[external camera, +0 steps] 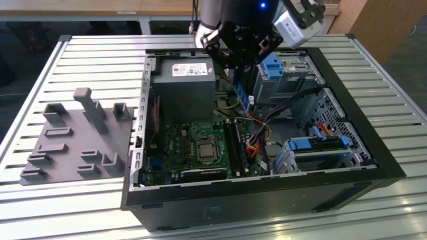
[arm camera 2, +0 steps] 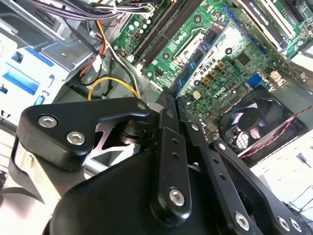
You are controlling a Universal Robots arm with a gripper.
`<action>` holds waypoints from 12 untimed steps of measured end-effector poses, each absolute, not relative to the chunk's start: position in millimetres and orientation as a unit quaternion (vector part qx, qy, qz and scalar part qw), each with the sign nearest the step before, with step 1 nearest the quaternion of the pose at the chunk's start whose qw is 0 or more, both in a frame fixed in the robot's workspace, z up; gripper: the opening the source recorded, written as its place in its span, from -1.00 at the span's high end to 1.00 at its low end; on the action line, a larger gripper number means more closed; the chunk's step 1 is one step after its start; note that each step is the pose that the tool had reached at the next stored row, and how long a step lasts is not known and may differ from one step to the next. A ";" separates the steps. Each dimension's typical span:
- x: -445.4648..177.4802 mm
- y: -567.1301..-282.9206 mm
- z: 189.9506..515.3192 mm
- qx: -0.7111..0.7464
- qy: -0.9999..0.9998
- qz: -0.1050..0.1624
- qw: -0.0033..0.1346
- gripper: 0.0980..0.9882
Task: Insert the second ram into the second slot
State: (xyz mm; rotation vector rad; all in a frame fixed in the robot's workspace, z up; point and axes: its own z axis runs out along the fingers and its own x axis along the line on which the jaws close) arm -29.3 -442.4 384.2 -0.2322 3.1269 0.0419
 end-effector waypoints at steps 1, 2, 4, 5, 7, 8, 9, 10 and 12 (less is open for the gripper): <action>-29.3 -442.5 384.0 -0.068 0.998 0.013 0.003 0.92; -29.3 -442.5 383.8 -0.061 0.998 0.013 0.003 0.92; -29.3 -442.4 383.3 -0.044 0.999 0.012 0.003 0.92; -29.3 -442.5 383.1 -0.036 0.999 0.012 0.003 0.92; -29.3 -442.5 382.5 -0.021 1.000 0.012 0.004 0.92; -29.3 -442.5 382.2 -0.016 1.000 0.012 0.004 0.92; -29.3 -442.5 381.9 -0.013 1.000 0.012 0.004 0.92; -29.3 -442.5 381.7 -0.012 1.000 0.012 0.004 0.92; -29.3 -442.5 381.4 -0.010 1.000 0.012 0.004 0.92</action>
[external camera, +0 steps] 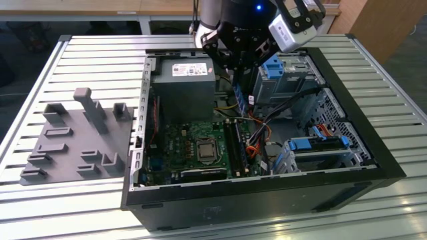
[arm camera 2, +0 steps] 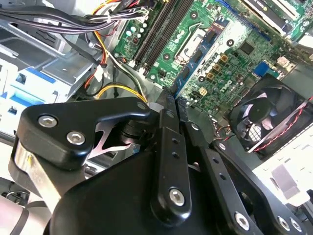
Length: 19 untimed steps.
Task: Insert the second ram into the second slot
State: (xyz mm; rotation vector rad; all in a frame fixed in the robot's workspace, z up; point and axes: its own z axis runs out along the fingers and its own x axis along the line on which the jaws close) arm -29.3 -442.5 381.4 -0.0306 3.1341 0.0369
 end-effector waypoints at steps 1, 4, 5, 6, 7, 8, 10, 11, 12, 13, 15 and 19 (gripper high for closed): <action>-29.3 -442.5 381.3 -0.009 1.000 0.012 0.004 0.92; -29.3 -442.5 381.0 -0.008 1.000 0.012 0.004 0.92; -29.3 -442.5 380.8 -0.008 1.000 0.012 0.004 0.92; -29.3 -442.5 380.7 -0.008 1.000 0.012 0.004 0.92; -29.3 -442.5 380.4 -0.008 1.000 0.012 0.004 0.92; -29.3 -442.5 380.1 -0.008 1.000 0.012 0.003 0.92; -29.3 -442.5 379.6 -0.007 1.000 0.012 0.003 0.92; -29.3 -442.5 379.3 -0.007 1.000 0.012 0.003 0.92; -29.3 -442.5 379.0 -0.007 1.000 0.012 0.003 0.92; -29.3 -442.6 378.4 -0.007 1.000 0.012 0.003 0.92; -29.3 -442.6 377.5 -0.007 1.000 0.012 0.003 0.92; -29.3 -442.6 376.2 -0.007 1.000 0.012 0.003 0.92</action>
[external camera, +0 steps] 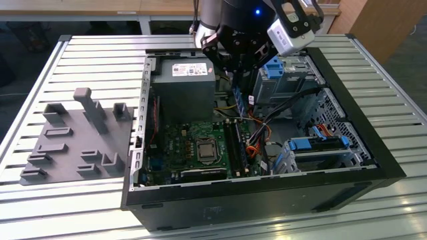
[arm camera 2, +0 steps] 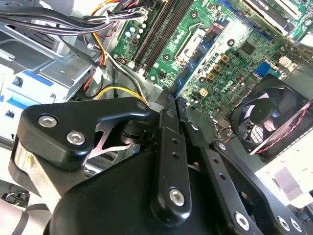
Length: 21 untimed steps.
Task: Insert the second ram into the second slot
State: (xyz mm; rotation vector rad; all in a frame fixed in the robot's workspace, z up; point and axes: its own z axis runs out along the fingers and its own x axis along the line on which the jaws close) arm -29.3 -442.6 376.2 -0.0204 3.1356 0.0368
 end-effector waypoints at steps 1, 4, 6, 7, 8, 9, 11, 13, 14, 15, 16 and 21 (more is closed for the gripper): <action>-29.3 -442.6 375.8 -0.007 1.000 0.012 0.003 0.92; -29.3 -442.7 374.5 -0.007 1.000 0.012 0.003 0.92; -29.3 -442.8 373.5 -0.007 1.000 0.012 0.003 0.92; -29.3 -442.8 372.9 -0.007 1.000 0.012 0.003 0.92; -29.3 -442.9 372.3 -0.007 1.000 0.012 0.003 0.92; -29.3 -443.0 371.7 -0.007 1.000 0.012 0.003 0.92; -29.3 -443.3 370.4 -0.007 1.000 0.012 0.003 0.92; -29.3 -443.8 369.3 -0.007 1.000 0.012 0.003 0.92; -29.3 -444.1 368.7 -0.007 1.000 0.012 0.003 0.92; -29.3 -444.4 368.2 -0.007 1.000 0.012 0.003 0.92; -29.3 -444.7 367.6 -0.006 1.000 0.012 0.003 0.92; -29.3 -445.5 365.5 -0.006 1.000 0.012 0.003 0.92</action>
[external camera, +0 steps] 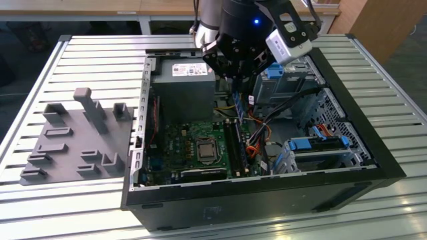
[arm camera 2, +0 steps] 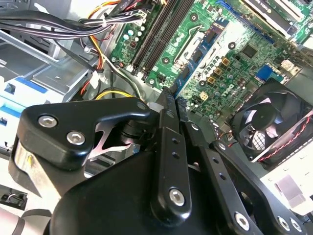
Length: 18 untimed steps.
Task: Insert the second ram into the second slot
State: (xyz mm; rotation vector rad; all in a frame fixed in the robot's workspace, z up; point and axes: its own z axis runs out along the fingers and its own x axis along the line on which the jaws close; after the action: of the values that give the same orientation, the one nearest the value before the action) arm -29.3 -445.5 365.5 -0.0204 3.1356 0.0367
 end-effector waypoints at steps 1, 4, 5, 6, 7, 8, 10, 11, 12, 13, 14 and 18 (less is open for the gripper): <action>-29.3 -445.5 365.3 -0.007 1.000 0.012 0.003 0.92; -29.3 -445.5 364.7 -0.007 1.000 0.012 0.003 0.92; -29.3 -445.5 364.4 -0.007 1.000 0.012 0.003 0.92; -29.3 -445.5 364.1 -0.006 1.000 0.012 0.003 0.92; -29.3 -445.6 363.9 -0.007 1.000 0.012 0.003 0.92; -29.3 -445.6 363.8 -0.007 1.000 0.012 0.003 0.92; -29.3 -445.6 363.3 -0.006 1.000 0.012 0.003 0.92; -29.3 -445.6 363.1 -0.007 1.000 0.012 0.003 0.92; -29.3 -445.6 362.9 -0.007 1.000 0.012 0.003 0.92; -29.3 -445.6 362.7 -0.007 1.000 0.012 0.003 0.92; -29.3 -445.7 362.6 -0.006 1.000 0.012 0.003 0.92; -29.3 -445.7 361.9 -0.007 1.000 0.012 0.003 0.92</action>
State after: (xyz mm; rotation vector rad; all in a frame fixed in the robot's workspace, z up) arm -29.3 -445.7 361.9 -0.0204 3.1356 0.0370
